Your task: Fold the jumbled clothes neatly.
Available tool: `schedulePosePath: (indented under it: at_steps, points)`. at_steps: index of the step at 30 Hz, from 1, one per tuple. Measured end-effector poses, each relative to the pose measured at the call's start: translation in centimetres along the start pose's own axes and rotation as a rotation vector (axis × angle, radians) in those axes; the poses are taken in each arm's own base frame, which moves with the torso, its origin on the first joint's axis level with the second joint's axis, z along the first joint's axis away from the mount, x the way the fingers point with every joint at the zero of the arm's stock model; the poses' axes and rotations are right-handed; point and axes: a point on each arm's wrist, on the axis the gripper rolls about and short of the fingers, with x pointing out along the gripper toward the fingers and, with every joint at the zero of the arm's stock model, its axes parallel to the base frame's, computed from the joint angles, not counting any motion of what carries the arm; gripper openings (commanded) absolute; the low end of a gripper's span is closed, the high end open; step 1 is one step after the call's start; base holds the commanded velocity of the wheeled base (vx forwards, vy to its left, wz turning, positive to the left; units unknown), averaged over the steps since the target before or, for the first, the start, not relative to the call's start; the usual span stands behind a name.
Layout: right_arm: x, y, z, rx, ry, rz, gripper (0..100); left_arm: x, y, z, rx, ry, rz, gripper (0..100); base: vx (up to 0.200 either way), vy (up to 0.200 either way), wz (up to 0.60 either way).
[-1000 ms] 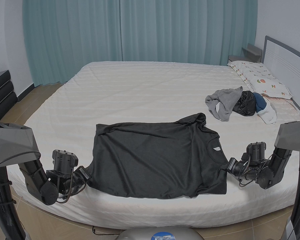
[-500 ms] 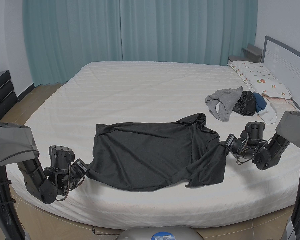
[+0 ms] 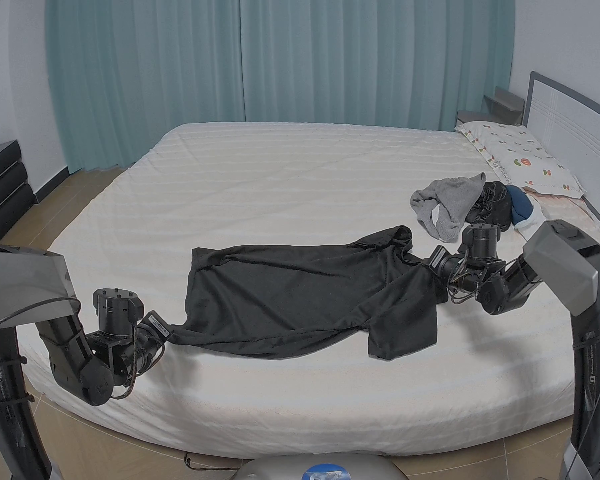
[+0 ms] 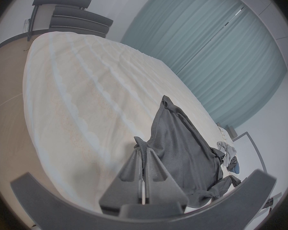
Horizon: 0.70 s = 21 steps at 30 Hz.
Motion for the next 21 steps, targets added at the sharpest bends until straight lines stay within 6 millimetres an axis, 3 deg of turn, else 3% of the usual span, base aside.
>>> schedulePosePath:
  at_steps: [5, 9, 14, 21]
  points:
    - [2.1, -1.0, -1.4, -0.001, -0.011, -0.016, 100, 0.4, 0.2, -0.2, -0.001, -0.004, -0.001, 0, 0.000, 0.000, 0.00]
    - [2.1, -1.9, -1.8, 0.018, -0.017, -0.016, 100, 0.5, 0.4, -0.5, 0.002, 0.003, 0.007, 0, 0.000, 0.000, 0.00]
    - [0.4, -2.9, -1.6, 0.042, 0.007, -0.010, 100, 0.5, 0.5, -0.7, 0.005, 0.009, 0.012, 0, 0.000, 0.000, 0.00]
    - [-3.9, -4.3, -2.8, 0.075, 0.133, -0.040, 100, 0.4, 0.7, -0.8, 0.008, 0.015, 0.018, 0, 0.000, 0.000, 0.00]
